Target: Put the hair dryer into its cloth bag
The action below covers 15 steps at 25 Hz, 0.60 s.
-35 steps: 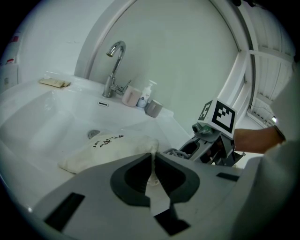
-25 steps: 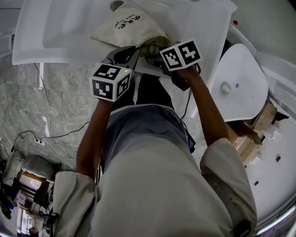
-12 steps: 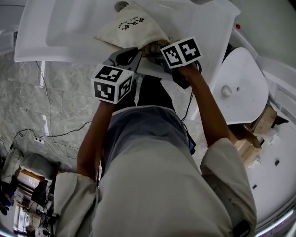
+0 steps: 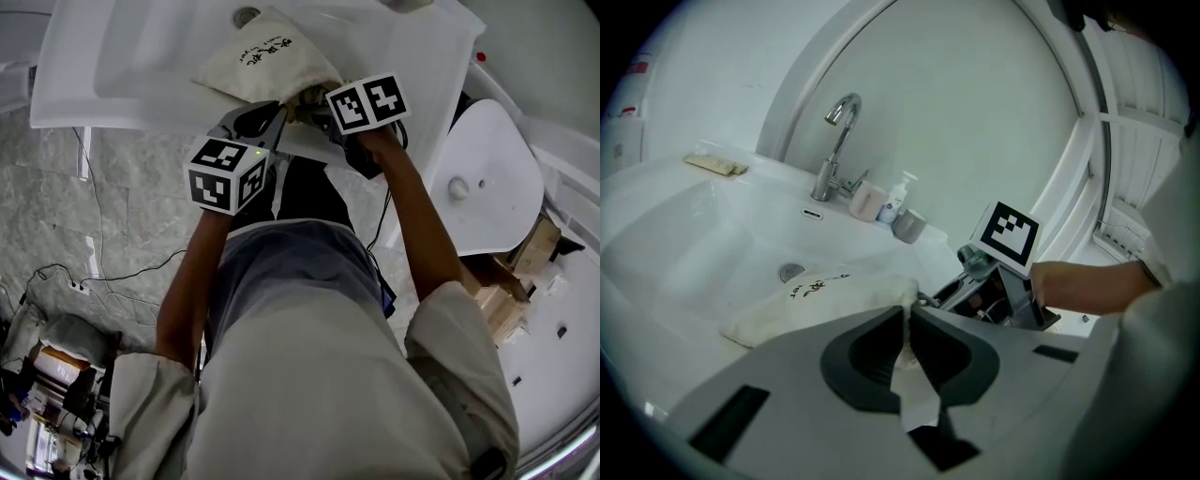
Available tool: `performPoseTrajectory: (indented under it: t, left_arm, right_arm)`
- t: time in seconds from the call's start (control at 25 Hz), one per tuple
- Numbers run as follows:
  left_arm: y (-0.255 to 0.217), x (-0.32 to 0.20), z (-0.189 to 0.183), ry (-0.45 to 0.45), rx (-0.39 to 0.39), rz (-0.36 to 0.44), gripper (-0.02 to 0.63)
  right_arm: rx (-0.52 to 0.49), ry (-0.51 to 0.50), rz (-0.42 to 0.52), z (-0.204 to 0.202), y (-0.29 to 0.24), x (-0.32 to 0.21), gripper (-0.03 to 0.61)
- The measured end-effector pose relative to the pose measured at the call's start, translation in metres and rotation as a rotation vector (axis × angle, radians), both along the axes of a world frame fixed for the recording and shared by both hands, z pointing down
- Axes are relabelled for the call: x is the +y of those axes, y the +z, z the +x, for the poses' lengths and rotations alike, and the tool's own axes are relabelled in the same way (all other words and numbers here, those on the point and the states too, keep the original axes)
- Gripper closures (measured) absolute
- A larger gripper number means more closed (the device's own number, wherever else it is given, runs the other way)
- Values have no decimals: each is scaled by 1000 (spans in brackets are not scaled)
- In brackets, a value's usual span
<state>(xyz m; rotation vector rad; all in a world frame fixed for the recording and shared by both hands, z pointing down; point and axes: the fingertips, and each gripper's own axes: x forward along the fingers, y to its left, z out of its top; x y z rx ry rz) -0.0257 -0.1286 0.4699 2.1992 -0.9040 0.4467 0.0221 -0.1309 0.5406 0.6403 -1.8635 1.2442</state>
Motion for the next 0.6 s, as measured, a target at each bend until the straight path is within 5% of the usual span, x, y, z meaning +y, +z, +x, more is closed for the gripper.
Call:
performPoseTrajectory:
  t: [0.6]
  left_arm:
    - [-6,0,8,0,13,4,584]
  right_arm:
    - [39,26,66,-8,14,-15,298]
